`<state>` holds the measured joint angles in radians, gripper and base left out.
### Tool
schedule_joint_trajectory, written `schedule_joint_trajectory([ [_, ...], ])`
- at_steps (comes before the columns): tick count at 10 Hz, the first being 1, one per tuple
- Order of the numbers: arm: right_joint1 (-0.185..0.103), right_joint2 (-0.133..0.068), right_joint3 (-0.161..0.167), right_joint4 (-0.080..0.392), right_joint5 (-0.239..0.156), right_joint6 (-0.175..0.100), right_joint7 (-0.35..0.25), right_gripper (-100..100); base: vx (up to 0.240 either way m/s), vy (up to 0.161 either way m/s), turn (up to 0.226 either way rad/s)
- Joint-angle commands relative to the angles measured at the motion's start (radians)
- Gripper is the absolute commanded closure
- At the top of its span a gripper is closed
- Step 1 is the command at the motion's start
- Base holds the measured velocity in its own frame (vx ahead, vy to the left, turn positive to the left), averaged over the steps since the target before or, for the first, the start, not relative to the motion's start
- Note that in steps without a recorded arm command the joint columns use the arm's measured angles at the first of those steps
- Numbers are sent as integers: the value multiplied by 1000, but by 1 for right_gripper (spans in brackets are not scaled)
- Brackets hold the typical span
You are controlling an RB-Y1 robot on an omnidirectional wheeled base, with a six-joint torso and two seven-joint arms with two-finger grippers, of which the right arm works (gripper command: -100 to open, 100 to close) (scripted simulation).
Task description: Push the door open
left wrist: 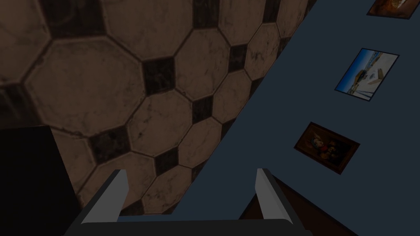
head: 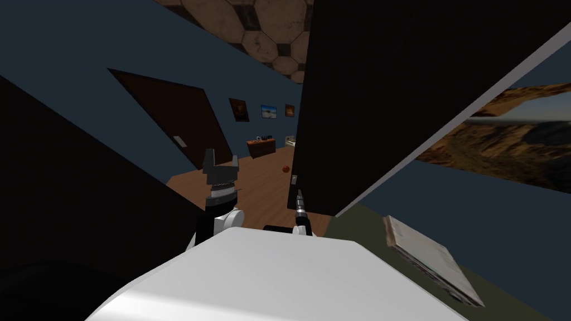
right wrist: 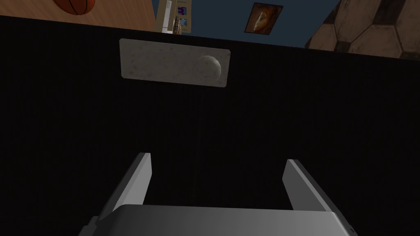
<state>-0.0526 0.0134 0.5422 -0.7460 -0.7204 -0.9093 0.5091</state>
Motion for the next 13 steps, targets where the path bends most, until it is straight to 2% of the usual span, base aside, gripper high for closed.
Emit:
schedule_joint_trajectory([
  [1,-3,-19,-4,3,2,0,-4,-100,164,-64,17],
  [2,-7,-32,-9,6,4,0,-9,-100,221,-43,20],
  [4,-12,-40,-17,11,7,1,-15,-100,252,27,21],
  [6,-20,-28,-28,18,12,2,-24,-100,244,111,19],
  [8,-26,4,-37,23,15,3,-31,-100,215,49,17],
  [9,-35,-3,-34,42,15,-4,-35,-100,85,16,-14],
  [10,-35,-3,-34,42,15,-4,-35,100,-19,0,12],
  [13,-35,-3,-34,42,15,-4,-35,100,-23,-5,6],
])
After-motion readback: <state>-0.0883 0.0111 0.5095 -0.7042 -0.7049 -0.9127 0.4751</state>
